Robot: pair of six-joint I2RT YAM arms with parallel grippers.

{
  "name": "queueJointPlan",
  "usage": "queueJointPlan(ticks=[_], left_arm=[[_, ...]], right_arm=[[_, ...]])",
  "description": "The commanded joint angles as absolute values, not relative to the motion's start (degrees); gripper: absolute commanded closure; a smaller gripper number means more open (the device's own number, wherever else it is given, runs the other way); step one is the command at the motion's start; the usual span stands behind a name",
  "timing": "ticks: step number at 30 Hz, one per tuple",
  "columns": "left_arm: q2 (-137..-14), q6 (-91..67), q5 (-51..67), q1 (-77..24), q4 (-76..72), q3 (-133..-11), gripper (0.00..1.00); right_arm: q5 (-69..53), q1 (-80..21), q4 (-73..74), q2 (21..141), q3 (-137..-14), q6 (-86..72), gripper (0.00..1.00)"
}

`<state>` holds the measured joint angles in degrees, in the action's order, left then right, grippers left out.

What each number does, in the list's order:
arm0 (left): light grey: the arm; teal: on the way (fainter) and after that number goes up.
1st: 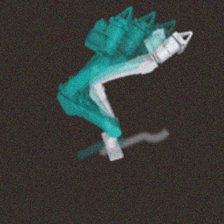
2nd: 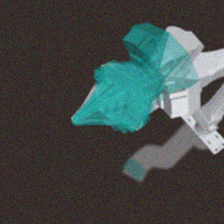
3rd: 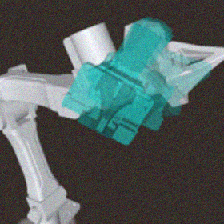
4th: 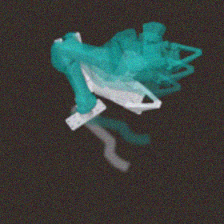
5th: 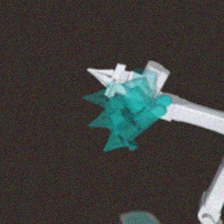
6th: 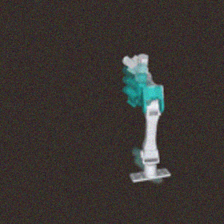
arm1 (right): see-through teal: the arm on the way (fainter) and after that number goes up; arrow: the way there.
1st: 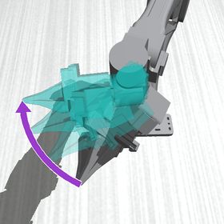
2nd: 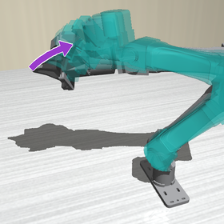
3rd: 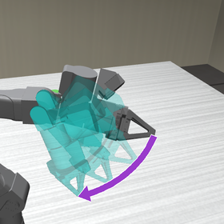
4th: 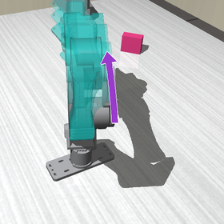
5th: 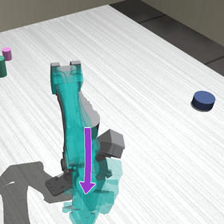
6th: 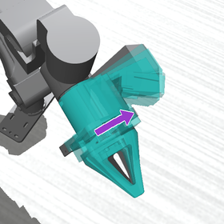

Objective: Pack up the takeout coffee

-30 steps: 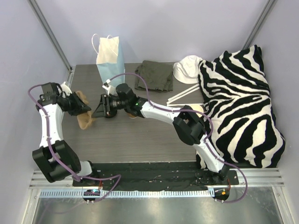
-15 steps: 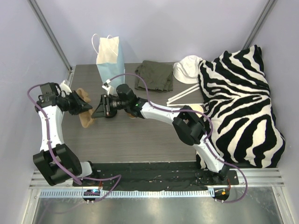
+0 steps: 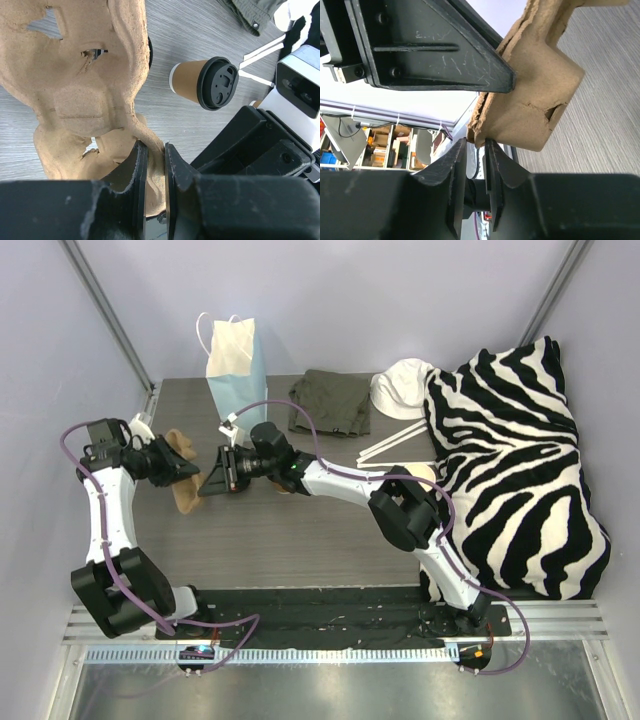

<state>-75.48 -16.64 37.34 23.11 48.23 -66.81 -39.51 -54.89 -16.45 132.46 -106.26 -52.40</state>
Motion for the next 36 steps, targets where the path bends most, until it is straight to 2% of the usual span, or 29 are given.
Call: queueJointPlan(ticks=[1, 6, 11, 13, 18, 21, 22, 25, 28, 36], left_arm=[[-74.2, -17.8, 41.0, 23.1, 46.3, -67.2, 1.00], [-74.8, -18.5, 42.4, 23.2, 45.5, -66.9, 1.00], [-75.1, -18.6, 43.3, 23.2, 45.4, -67.0, 1.00], [-75.1, -18.6, 43.7, 23.2, 45.4, -66.9, 1.00], [-75.5, -18.3, 45.3, 23.1, 45.3, -66.5, 1.00], [-75.5, -17.0, 45.6, 23.2, 46.7, -67.1, 0.88], [-75.4, -16.4, 45.6, 23.3, 47.4, -67.4, 0.73], [-75.0, -14.6, 45.6, 23.4, 49.0, -67.9, 0.50], [-75.1, -12.4, 44.2, 23.9, 51.4, -68.5, 0.45], [-76.3, -8.3, 43.0, 25.4, 54.7, -67.8, 0.49]], right_arm=[[-40.6, -54.7, -20.7, 128.8, -105.6, -51.6, 0.76], [-41.0, -54.7, -21.1, 128.7, -105.8, -50.9, 0.88], [-41.0, -54.2, -21.3, 128.4, -104.8, -50.5, 0.92], [-41.0, -54.0, -21.4, 128.1, -104.2, -50.4, 0.99], [-39.8, -53.6, -20.8, 127.4, -103.4, -50.0, 0.99], [-38.9, -53.5, -20.0, 127.2, -102.8, -49.7, 0.99], [-38.7, -53.5, -19.9, 127.3, -102.7, -50.3, 0.99], [-38.3, -53.6, -21.1, 128.1, -102.5, -51.6, 0.99], [-38.6, -53.6, -21.4, 129.3, -103.4, -52.1, 0.99], [-40.0, -53.6, -25.2, 130.1, -102.7, -54.1, 0.99]])
